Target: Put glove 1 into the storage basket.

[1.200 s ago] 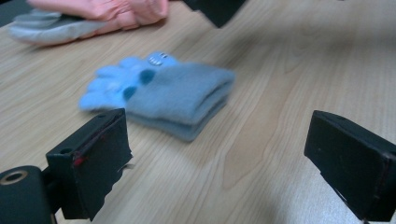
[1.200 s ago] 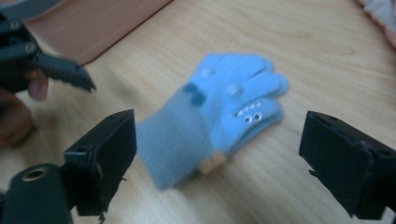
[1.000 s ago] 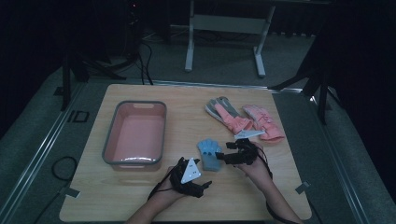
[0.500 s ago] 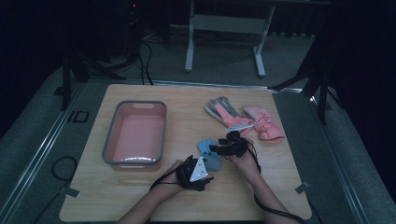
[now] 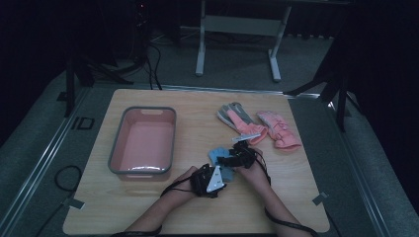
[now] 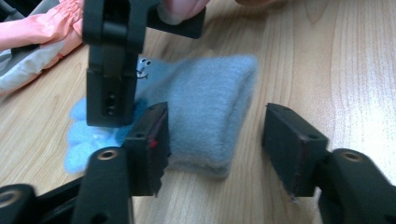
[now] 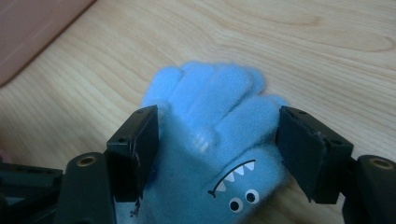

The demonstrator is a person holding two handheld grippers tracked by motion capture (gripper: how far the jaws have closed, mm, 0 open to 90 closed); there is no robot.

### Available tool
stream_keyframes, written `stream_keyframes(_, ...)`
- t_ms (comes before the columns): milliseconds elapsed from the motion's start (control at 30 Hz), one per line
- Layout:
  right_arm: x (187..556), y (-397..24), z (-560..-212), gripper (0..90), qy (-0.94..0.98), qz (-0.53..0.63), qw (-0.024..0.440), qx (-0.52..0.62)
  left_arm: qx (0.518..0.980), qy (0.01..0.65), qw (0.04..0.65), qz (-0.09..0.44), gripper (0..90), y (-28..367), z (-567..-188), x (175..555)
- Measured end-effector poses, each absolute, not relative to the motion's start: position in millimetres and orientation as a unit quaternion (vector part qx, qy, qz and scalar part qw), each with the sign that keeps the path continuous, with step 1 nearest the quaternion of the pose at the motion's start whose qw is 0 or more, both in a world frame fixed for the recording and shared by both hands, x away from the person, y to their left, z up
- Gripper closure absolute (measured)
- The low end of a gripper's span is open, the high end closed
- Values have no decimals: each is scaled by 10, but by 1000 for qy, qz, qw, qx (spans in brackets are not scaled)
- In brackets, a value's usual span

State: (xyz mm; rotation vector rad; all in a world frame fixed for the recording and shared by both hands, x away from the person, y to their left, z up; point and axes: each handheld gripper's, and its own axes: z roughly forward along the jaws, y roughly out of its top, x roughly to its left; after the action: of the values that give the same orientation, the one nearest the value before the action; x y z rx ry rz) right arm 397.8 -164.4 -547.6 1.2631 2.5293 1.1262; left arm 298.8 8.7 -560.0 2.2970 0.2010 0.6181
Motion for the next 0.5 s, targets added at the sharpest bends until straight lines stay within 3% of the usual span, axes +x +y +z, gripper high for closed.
stream_keyframes(67, 3944, -1615, -5473, 321, 838, 360, 61, 406, 896, 75, 363, 245, 507, 81, -5600, 2982)
stream_keyframes(133, 3929, -1606, -5474, 328, 841, 358, 66, 401, 897, 72, 359, 250, 529, 68, -5606, 2972)
stream_keyframes(167, 3902, -1599, -5477, 374, 844, 359, 68, 392, 898, 72, 357, 249, 617, 65, -5604, 2973)
stream_keyframes(233, 3897, -1609, -5476, 433, 844, 360, 68, 392, 898, 74, 355, 247, 671, 65, -5591, 2976)
stream_keyframes(267, 3898, -1618, -5475, 510, 845, 363, 62, 388, 899, 78, 357, 242, 695, 67, -5582, 2982)
stream_keyframes(333, 3899, -1627, -5472, 557, 846, 365, 51, 386, 900, 83, 358, 236, 729, 68, -5574, 2990)
stream_keyframes(400, 3908, -1643, -5491, 716, 843, 376, 12, 383, 901, 107, 367, 204, 746, 77, -5547, 3039)
stream_keyframes(500, 3938, -1660, -5508, 769, 839, 384, -14, 386, 902, 132, 371, 177, 769, 87, -5514, 3087)
